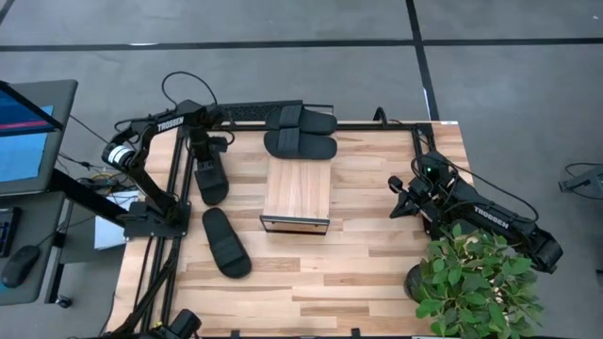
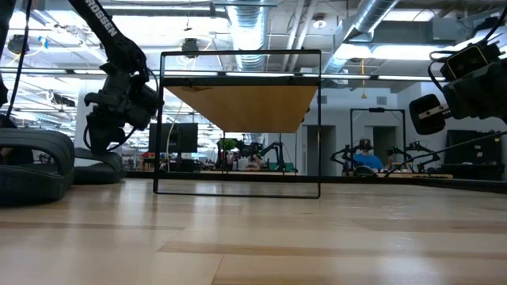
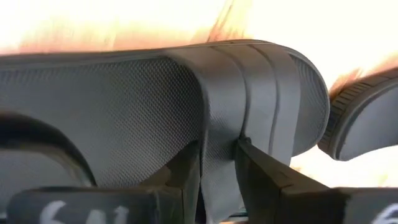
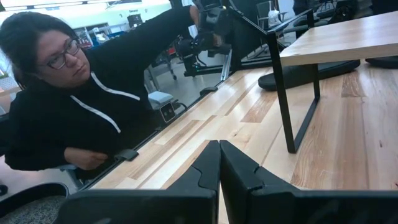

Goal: Pick and place slides into the shelf
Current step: Put the black slide on the shelf

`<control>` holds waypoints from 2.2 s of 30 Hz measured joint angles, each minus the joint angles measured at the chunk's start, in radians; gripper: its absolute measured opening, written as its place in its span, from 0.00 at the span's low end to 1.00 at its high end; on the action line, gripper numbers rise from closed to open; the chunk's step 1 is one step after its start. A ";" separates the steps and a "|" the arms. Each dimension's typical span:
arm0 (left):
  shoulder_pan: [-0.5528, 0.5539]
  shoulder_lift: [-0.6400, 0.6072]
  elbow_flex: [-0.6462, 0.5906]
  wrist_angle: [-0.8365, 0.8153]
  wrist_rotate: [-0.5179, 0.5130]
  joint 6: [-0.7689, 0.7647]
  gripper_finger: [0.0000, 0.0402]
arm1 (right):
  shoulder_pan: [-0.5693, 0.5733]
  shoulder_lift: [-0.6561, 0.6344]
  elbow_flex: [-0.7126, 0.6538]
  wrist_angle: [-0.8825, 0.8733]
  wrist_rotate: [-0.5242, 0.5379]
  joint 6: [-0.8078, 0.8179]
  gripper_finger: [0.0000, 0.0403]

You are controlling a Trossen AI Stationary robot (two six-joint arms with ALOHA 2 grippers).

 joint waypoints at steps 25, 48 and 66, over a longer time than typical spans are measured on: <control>-0.048 -0.112 0.098 -0.158 -0.032 0.202 0.00 | 0.000 0.000 0.000 0.000 0.000 0.000 0.00; 0.019 -0.600 0.149 -0.021 0.074 0.051 0.00 | 0.000 0.000 0.000 0.000 0.000 0.000 0.00; 0.018 -0.929 0.112 0.231 0.387 -0.195 0.00 | 0.000 0.000 0.000 0.000 0.000 0.000 0.00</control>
